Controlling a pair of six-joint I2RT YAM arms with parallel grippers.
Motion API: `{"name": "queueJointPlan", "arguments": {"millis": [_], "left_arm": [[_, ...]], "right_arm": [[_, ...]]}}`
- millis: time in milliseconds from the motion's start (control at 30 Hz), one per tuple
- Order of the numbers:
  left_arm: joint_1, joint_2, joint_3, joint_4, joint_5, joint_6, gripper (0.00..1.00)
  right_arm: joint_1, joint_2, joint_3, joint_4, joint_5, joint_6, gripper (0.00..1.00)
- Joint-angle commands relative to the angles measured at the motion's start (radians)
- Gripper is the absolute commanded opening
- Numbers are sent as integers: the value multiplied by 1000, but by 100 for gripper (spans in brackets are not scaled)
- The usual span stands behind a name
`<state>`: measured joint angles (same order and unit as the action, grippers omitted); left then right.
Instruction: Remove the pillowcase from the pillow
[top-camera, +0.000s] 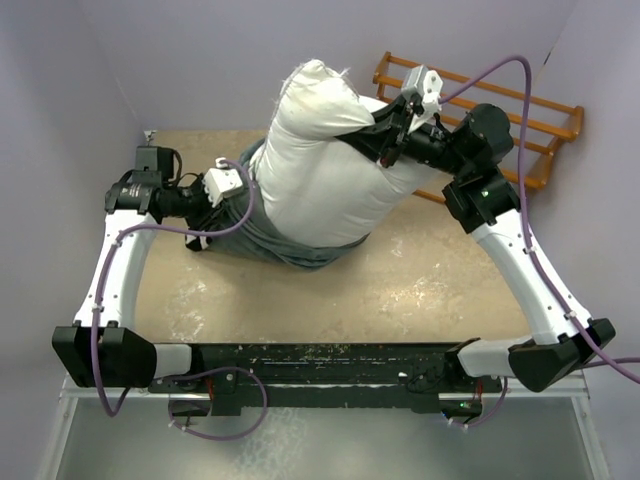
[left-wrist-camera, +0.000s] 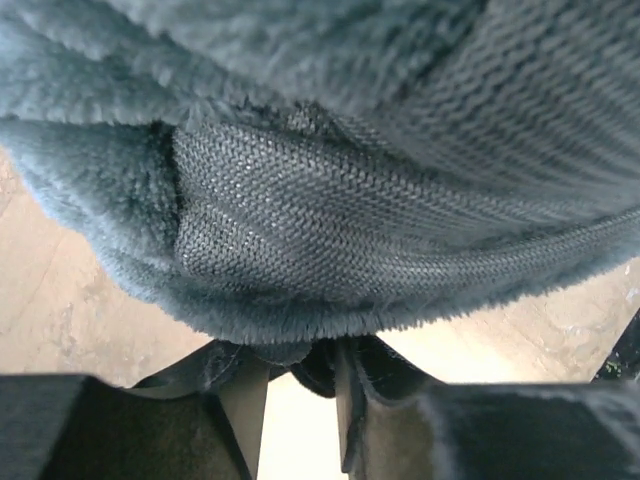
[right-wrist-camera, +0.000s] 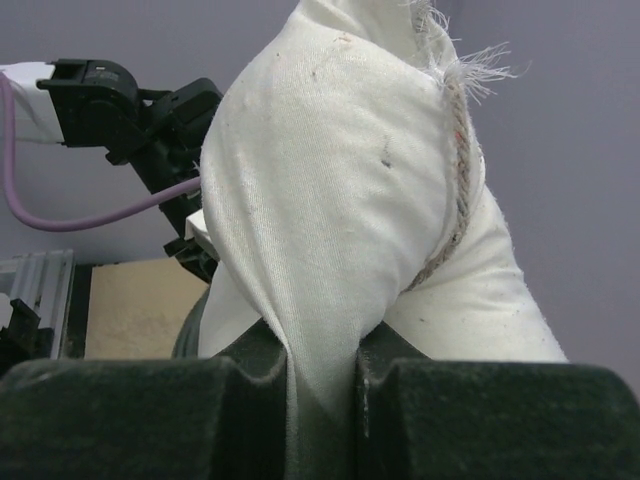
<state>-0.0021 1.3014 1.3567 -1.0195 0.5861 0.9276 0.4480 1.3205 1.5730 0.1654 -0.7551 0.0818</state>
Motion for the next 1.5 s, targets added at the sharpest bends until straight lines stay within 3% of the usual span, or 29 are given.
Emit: {"name": "queueJointPlan", "arguments": {"millis": [0, 67, 100, 300, 700, 1200, 1467], "left_arm": [[3, -24, -44, 106, 65, -68, 24], [4, -46, -95, 196, 14, -100, 3], [5, -60, -126, 260, -39, -126, 0], [76, -34, -233, 491, -325, -163, 0], [358, 35, -327, 624, -302, -71, 0], [542, 106, -301, 711, -301, 17, 0], [568, 121, -294, 698, -286, 17, 0]], "right_arm": [[-13, -52, 10, 155, 26, 77, 0], [-19, -58, 9, 174, 63, 97, 0], [-24, -63, 9, 190, 81, 114, 0], [-89, -116, -13, 410, 214, 281, 0], [-266, -206, -5, 638, 521, 432, 0], [-284, -306, -100, 712, 755, 372, 0], [-284, -339, -96, 711, 845, 322, 0]]}}
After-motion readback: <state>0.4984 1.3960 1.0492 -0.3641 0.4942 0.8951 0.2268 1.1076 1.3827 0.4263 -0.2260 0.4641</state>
